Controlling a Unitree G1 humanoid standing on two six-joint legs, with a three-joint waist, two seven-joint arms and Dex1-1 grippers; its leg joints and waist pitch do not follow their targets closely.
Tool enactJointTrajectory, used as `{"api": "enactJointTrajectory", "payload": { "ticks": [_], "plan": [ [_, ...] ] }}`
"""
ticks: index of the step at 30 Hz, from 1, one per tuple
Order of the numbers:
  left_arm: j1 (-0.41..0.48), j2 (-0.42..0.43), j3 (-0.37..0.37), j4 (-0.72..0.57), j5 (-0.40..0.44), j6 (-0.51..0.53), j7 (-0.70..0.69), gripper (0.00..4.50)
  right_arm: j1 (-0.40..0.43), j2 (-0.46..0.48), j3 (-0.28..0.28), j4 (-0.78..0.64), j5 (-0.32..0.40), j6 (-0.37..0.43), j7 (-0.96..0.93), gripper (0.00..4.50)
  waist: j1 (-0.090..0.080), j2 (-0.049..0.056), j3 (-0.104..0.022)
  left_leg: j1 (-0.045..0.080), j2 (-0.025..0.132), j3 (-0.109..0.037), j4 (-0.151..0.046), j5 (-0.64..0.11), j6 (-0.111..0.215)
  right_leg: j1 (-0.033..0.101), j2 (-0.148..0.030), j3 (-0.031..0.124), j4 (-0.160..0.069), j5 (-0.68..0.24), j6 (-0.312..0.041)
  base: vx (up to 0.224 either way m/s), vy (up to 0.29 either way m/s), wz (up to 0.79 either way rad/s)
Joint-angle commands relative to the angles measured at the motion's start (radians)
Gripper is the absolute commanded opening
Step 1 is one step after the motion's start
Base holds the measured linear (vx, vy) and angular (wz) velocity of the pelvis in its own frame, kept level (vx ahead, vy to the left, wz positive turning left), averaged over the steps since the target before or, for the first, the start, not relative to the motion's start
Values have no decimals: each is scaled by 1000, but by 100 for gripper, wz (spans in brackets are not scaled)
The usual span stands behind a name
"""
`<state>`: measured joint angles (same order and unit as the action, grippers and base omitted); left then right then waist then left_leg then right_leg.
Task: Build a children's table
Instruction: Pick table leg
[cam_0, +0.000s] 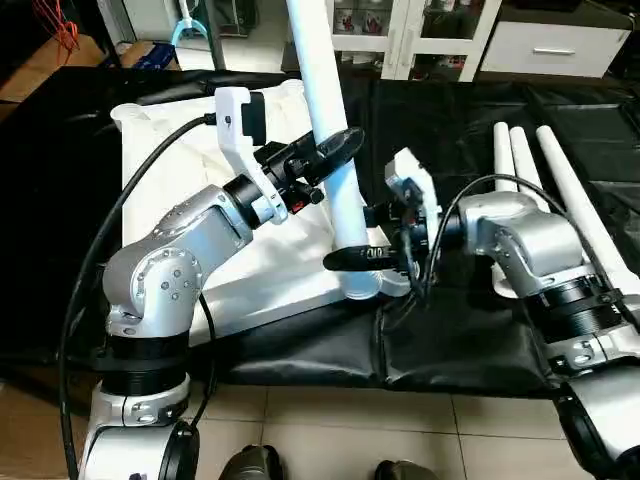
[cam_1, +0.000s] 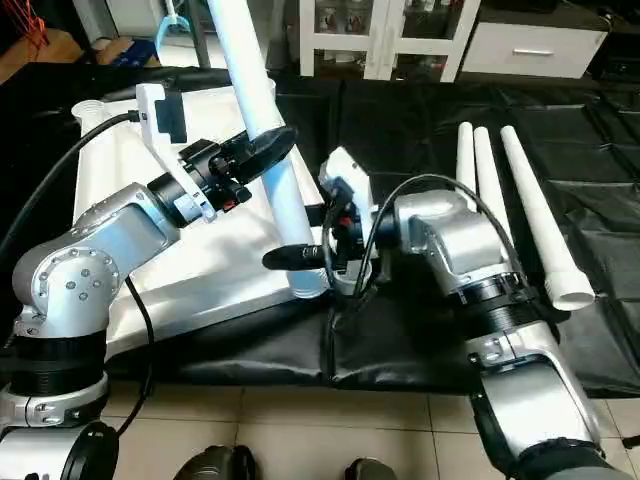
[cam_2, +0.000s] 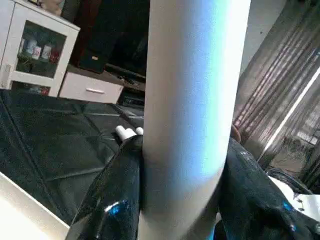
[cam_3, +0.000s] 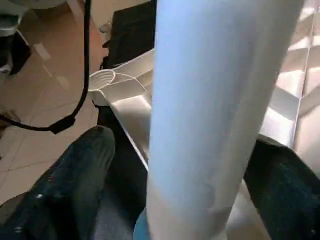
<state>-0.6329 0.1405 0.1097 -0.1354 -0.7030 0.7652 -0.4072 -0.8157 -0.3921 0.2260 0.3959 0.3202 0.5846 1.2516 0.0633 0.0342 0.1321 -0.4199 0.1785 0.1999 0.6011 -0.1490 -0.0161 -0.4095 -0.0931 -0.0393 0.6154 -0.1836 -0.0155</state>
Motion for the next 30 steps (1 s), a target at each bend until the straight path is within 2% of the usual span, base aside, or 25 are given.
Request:
{"api": "enactJointTrajectory", "payload": {
  "ticks": [1,5,11,13,15,21,24,25,29,30],
  "plan": [
    [-17,11,-8,-34,3,1,3,180,-7,1,7,-13,0,12,0,377,2,-10,-95,41,44,-23,-62,-154,64,45,-44,28,-55,-85,-266,0,0,0],
    [-15,21,-15,-36,8,1,-6,180,-8,2,3,-15,4,21,-6,351,3,-7,-96,41,44,-23,-62,-148,65,45,-43,28,-53,-72,-268,0,0,0],
    [-12,25,-26,-44,4,6,-18,180,-6,6,2,-15,3,28,-3,287,3,-7,-95,41,45,-23,-63,-154,62,45,-44,28,-53,-69,-272,0,0,0],
    [-11,28,-29,-46,2,7,-18,180,-4,7,3,-16,2,27,-4,280,3,-7,-95,42,45,-23,-63,-158,60,45,-44,28,-53,-72,-272,0,0,0],
    [-10,30,-31,-45,3,6,-17,180,-2,8,4,-19,2,27,-2,251,3,-6,-94,41,45,-23,-63,-156,59,45,-44,28,-53,-69,-272,0,0,0],
    [-13,35,-33,-44,5,5,-23,180,1,8,5,-23,1,27,0,200,2,-5,-94,41,44,-23,-63,-159,57,45,-43,28,-53,-66,-272,0,0,0],
    [-14,40,-41,-46,20,10,-8,180,1,8,5,-23,1,21,4,191,3,-5,-95,42,45,-23,-63,-158,56,45,-43,28,-53,-65,-272,0,0,0],
    [-14,41,-42,-47,25,13,3,236,1,8,5,-23,1,20,4,189,3,-4,-95,41,44,-23,-63,-157,57,46,-43,28,-52,-59,-273,0,0,0],
    [-18,40,-18,-40,11,38,34,258,-1,8,-6,-16,2,10,-4,188,2,-6,-93,41,44,-23,-63,-164,55,45,-43,28,-53,-70,-272,0,0,0],
    [-20,44,-3,-32,10,27,34,276,-6,11,-18,-6,5,4,-12,187,2,-8,-92,42,44,-23,-64,-168,54,44,-43,28,-56,-80,-269,0,0,0]
  ]
}}
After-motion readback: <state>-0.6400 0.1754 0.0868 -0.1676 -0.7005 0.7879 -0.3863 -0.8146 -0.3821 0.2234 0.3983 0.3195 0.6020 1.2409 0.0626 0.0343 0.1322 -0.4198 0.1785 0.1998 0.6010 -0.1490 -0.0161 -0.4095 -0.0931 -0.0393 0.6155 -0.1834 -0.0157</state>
